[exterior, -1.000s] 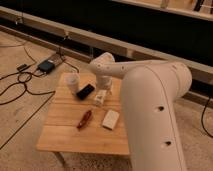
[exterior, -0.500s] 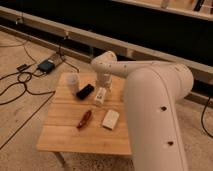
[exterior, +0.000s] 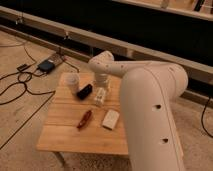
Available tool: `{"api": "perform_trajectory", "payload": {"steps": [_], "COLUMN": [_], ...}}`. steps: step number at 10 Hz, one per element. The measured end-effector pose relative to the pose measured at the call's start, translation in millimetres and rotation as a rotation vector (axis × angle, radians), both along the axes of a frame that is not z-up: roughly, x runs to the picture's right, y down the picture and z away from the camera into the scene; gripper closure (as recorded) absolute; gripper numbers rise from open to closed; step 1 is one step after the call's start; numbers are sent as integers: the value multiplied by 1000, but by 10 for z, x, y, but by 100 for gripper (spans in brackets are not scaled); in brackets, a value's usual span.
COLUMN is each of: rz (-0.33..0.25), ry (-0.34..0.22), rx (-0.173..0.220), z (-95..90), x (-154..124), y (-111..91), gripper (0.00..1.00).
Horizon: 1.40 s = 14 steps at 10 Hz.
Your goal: Place the bottle in the ceramic bowl
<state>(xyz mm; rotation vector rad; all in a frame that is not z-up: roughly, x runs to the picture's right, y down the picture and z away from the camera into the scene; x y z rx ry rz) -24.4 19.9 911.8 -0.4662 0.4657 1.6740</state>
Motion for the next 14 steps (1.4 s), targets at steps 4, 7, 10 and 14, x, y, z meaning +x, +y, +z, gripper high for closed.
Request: {"api": "perform_trajectory", "payload": {"steps": [4, 7, 10, 14], "rz": [-13, -13, -38, -65], "ry": [-19, -45, -52, -49], "rx": [-33, -44, -55, -77], "z": [249, 383, 490, 531], "x": [-12, 3, 45, 80], "y": [21, 25, 57, 122], "gripper": [35, 35, 35, 46]}}
